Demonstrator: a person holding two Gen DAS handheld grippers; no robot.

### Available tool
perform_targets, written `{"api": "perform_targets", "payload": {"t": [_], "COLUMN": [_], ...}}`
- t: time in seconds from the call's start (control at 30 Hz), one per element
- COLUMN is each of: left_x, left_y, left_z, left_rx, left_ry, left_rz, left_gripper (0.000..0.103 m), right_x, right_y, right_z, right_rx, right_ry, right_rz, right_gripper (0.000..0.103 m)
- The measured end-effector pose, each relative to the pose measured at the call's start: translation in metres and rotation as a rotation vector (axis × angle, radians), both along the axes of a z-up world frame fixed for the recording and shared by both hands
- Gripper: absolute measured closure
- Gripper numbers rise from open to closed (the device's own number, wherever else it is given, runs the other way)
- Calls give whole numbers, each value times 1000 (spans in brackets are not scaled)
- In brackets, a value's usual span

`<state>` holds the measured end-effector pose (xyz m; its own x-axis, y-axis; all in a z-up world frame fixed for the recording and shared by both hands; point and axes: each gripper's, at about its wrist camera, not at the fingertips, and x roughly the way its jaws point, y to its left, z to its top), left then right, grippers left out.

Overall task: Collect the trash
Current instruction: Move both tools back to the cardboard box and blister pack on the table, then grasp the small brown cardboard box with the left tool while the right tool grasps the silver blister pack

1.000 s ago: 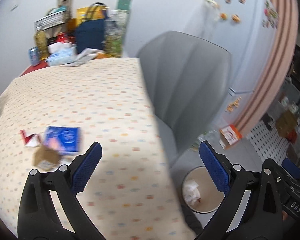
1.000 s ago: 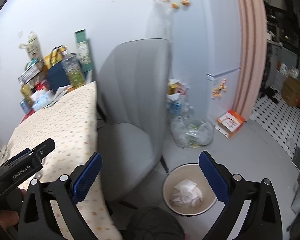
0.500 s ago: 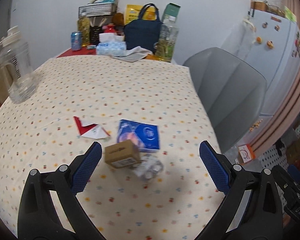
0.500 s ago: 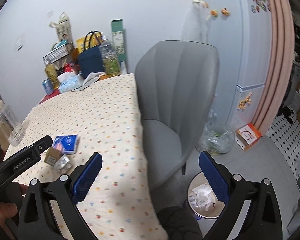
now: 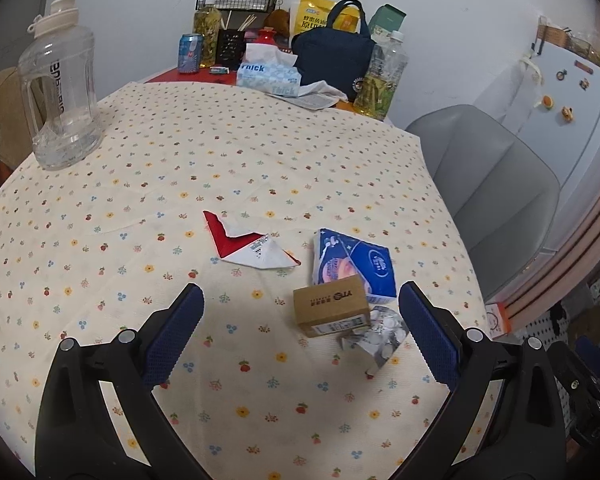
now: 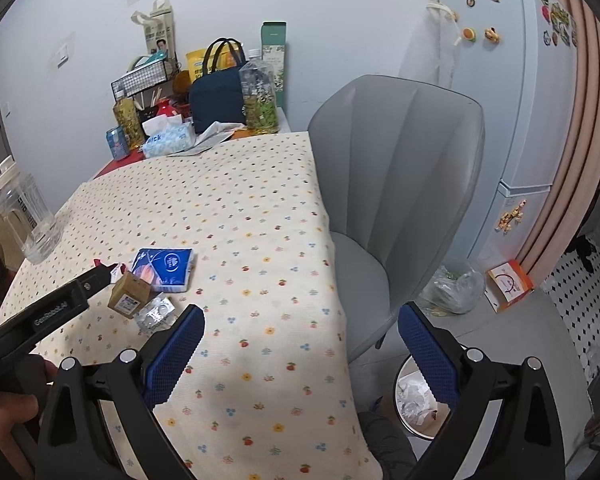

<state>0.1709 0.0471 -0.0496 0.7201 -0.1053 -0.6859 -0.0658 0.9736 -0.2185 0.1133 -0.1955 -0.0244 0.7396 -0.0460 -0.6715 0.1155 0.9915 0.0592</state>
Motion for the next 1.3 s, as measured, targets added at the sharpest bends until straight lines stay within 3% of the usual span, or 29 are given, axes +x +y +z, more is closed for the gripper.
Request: {"api": "perform_targets", "payload": {"t": [0.3,0.4,0.43,0.47,0.93,1.3], "left_x": [19,23,24,26,-6,-18], "left_y": [-18,-21,-21,-21,25,59], "left_z": [-14,-17,-18,-20,3,3], "left_rx": [2,-15,-25,-38,-9,7], "left_ry": [38,58,70,87,-26,-32], "left_rz": [-27,-42,-44,-46,18,85], "left_gripper": [8,33,50,55,56,56], "right_x": [6,6,7,7,17,24], "right_y": [-6,-10,-10,-9,43,81], "right_z": [-8,-10,-10,-11,-21,-41], "right_rx": [10,21,24,27,22,19], "right_ry": [20,20,21,23,30,63], "right_rz": [-3,-1,1,4,135,203], "right_gripper": [8,8,8,8,8,8]}}
